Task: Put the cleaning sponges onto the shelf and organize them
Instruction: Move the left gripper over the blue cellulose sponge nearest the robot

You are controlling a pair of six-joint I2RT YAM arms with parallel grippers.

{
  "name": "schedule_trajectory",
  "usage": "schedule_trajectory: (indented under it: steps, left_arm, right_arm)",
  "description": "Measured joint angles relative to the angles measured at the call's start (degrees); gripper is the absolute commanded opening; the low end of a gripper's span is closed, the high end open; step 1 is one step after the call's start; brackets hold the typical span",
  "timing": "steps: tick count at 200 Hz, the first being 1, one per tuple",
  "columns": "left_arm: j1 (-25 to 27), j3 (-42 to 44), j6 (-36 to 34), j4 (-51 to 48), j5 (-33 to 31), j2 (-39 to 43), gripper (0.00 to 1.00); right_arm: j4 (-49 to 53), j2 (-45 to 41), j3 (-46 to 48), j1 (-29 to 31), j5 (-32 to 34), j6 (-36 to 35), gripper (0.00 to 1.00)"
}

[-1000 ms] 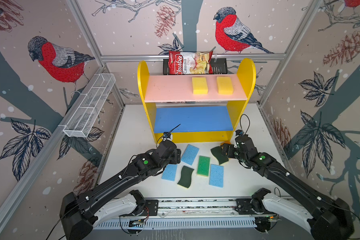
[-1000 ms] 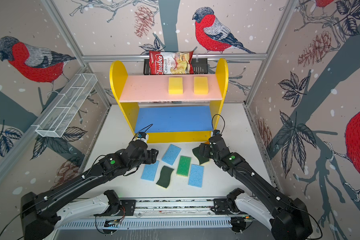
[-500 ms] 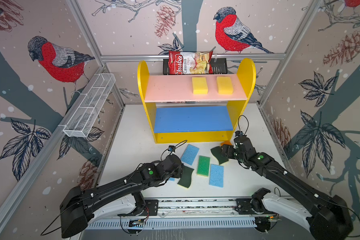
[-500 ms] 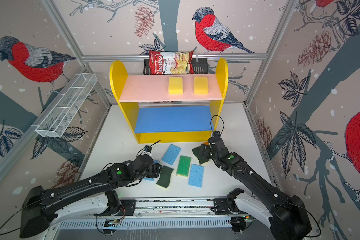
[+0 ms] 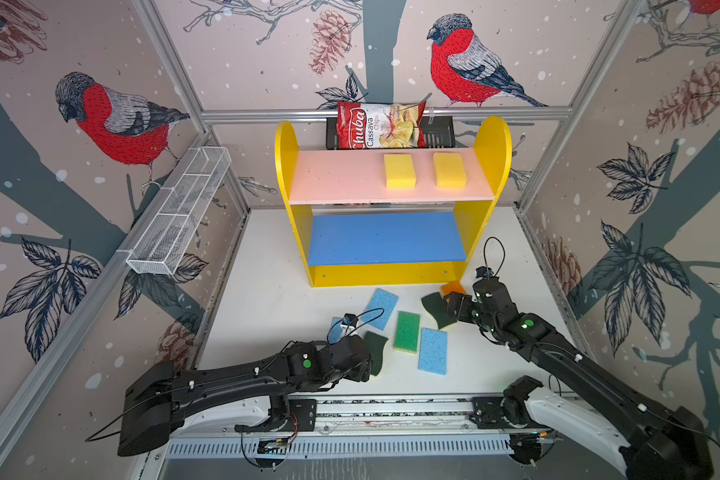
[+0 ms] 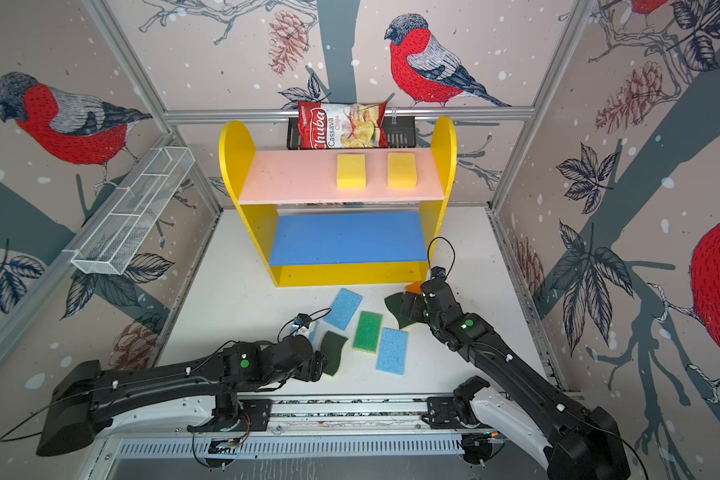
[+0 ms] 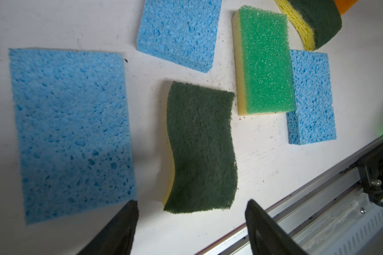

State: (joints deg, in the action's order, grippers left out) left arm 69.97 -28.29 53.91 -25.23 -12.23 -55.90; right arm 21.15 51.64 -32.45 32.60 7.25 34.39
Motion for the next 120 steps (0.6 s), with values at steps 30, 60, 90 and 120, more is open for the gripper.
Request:
schedule_trajectory:
  steps: [30, 60, 90, 120]
  left_arm:
    - [0.2, -1.22, 6.19, -5.99, -4.11, -0.79, 0.79]
    - [0.26, -1.9, 10.84, -11.23, -8.07, -0.11, 0.8]
    - [0.26, -1.81, 12.09, -12.68, -10.54, -0.68, 0.83]
    - [0.11, -1.31, 12.13, -13.11, -12.72, -4.15, 0.86]
  right_arm:
    - [-0.13, -0.85, 0.37, 0.04, 0.0, 0.04, 0.94]
    - [-0.17, -1.01, 0.81, 0.07, -0.02, 0.09, 0.94]
    - [-0.79, -0.94, 0.87, 0.07, -0.02, 0.07, 0.95]
    - [-1.38, -0.46, 0.96, 0.07, -0.02, -0.02, 0.95]
